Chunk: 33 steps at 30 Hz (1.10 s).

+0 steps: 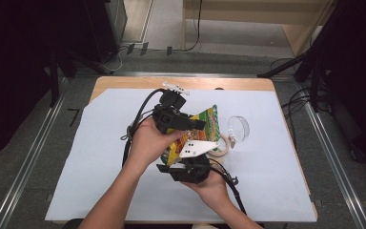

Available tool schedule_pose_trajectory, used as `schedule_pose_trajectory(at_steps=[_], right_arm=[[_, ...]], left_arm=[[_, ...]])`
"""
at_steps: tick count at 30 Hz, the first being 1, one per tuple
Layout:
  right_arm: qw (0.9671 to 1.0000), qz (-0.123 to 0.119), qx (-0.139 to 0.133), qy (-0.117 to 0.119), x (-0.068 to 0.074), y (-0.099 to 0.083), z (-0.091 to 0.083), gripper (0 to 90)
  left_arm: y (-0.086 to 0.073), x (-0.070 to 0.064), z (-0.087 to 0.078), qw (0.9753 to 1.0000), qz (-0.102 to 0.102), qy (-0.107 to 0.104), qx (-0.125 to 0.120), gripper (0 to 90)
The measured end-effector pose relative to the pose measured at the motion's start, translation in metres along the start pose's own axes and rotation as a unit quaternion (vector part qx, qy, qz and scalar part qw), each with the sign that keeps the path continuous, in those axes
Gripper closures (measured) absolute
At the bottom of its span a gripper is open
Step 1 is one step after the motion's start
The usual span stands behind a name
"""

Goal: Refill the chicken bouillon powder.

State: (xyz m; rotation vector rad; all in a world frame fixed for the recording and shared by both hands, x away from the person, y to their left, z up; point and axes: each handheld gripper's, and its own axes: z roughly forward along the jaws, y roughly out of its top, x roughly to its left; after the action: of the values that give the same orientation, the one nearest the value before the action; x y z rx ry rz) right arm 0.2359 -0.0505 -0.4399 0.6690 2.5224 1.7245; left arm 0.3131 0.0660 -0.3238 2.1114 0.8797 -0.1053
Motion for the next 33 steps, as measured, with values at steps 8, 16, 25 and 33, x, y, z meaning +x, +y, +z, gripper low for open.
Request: schedule_pose_trajectory(at_steps=[8, 16, 25, 33], right_arm=[[1.0000, -0.001, 0.000, 0.001, 0.0002, -0.0002, -0.0002, 69.7], [1.0000, -0.001, 0.003, 0.001, 0.0004, -0.0002, -0.0006, 69.7], [1.0000, -0.005, 0.001, -0.001, 0.0006, 0.0001, -0.0008, 69.7], [1.0000, -0.004, 0.002, -0.002, 0.0003, -0.0001, -0.0011, 69.7]], left_arm=[[-0.0001, 0.0003, 0.0000, 1.0000, -0.001, -0.001, -0.001, 72.6], [-0.0001, 0.0003, -0.0001, 1.0000, -0.001, 0.000, 0.000, 72.6], [-0.0002, 0.0003, -0.0005, 1.0000, 0.000, -0.003, -0.002, 72.6], [-0.0001, -0.0004, -0.0001, 1.0000, 0.001, -0.001, -0.002, 72.6]])
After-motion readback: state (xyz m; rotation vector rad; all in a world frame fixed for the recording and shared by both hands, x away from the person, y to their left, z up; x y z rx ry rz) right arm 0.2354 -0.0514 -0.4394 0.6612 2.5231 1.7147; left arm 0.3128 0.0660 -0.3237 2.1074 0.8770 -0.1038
